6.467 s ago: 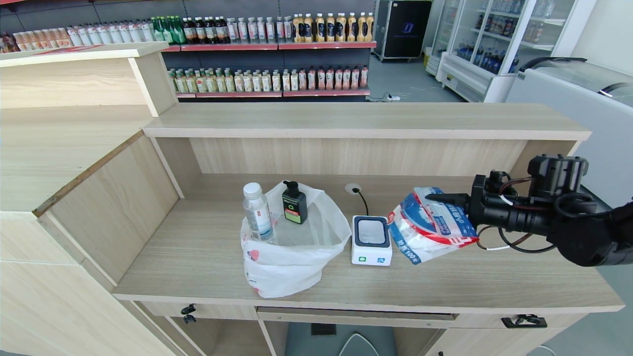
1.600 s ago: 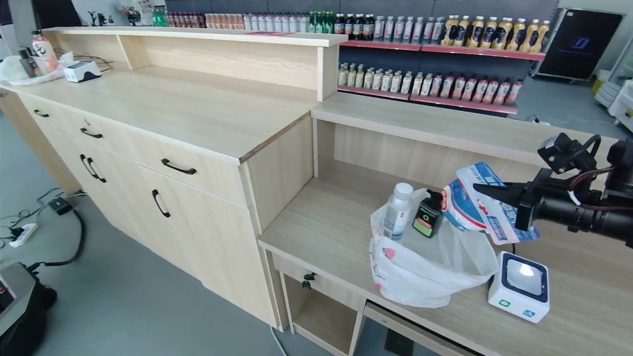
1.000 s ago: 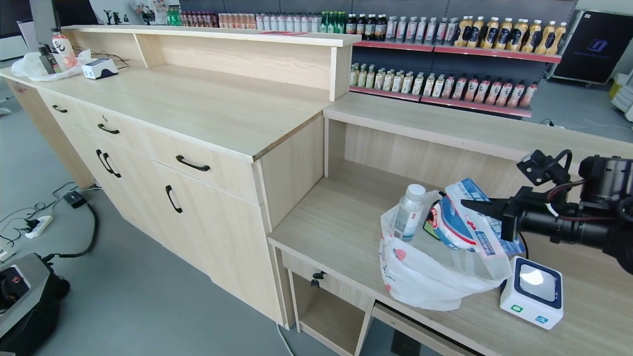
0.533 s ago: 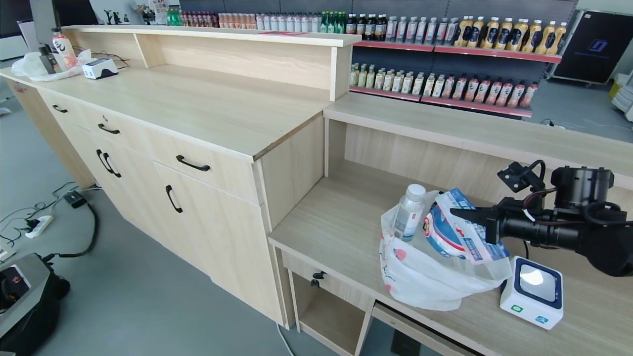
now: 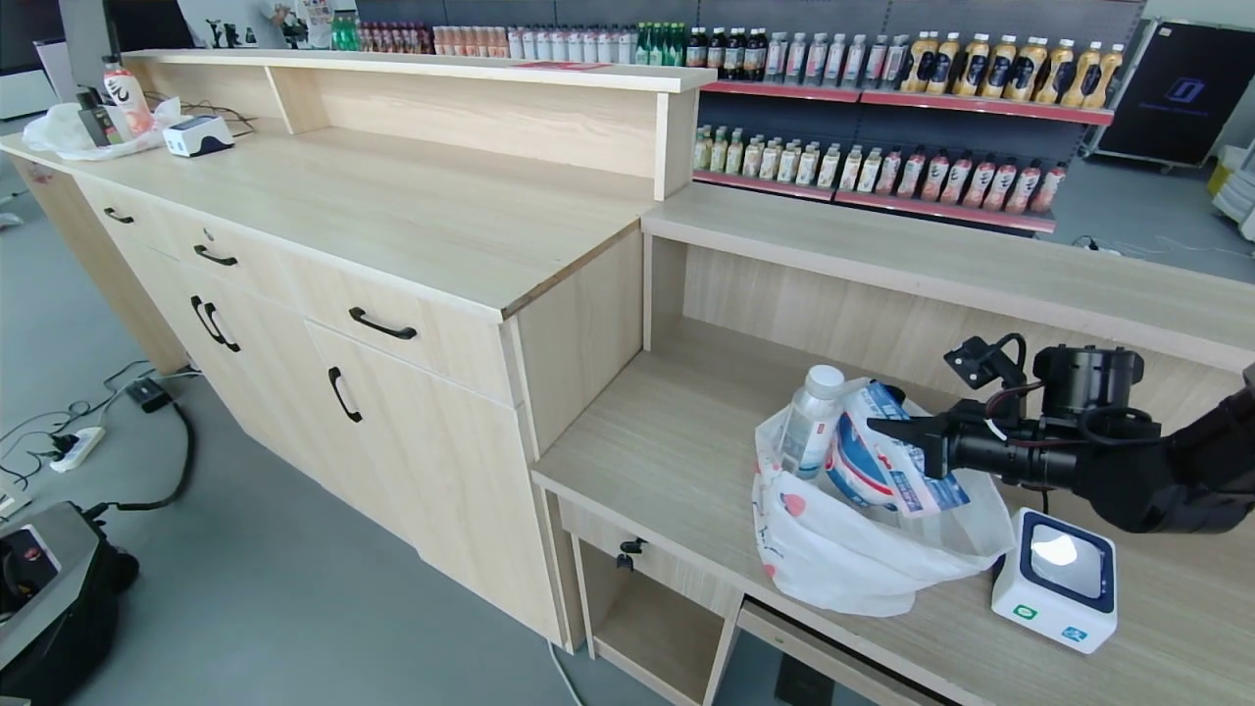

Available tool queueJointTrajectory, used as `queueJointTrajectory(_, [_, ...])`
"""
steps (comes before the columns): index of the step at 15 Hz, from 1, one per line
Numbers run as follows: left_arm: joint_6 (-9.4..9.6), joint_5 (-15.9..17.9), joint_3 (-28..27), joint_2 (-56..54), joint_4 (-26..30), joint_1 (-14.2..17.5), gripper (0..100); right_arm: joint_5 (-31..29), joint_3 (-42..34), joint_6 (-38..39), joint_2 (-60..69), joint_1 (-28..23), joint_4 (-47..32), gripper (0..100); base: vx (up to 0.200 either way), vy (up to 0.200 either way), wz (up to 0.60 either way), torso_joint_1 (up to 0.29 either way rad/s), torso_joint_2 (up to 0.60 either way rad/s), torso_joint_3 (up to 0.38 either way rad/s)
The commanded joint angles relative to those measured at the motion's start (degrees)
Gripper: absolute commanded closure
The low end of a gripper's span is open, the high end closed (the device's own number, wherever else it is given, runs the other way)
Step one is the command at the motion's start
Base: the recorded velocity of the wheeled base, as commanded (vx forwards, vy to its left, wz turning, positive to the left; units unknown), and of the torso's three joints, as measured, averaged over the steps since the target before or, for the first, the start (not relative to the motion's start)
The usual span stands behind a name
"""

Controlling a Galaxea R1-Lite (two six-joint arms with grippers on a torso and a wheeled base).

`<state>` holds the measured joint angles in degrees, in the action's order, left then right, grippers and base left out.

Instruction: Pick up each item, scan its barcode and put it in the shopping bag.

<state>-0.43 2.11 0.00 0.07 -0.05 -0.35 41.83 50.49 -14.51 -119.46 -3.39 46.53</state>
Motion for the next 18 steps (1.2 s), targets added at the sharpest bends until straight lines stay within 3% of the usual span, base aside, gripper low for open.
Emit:
queueJointTrajectory(1, [-0.01,0.0,0.0,0.0,0.0,0.0,0,0.0,1.6,0.1,-3.7,0.2,0.7,100,0.000,0.000,0.00,0.000,0.00,0.000])
queueJointTrajectory(17, [-0.01,0.0,0.0,0.0,0.0,0.0,0,0.0,2.7,0.2,-7.4,1.0,1.6,100,0.000,0.000,0.00,0.000,0.00,0.000])
queueJointTrajectory(18, [-0.01,0.0,0.0,0.0,0.0,0.0,0,0.0,2.8,0.2,-7.2,0.9,1.6,0,0.000,0.000,0.00,0.000,0.00,0.000])
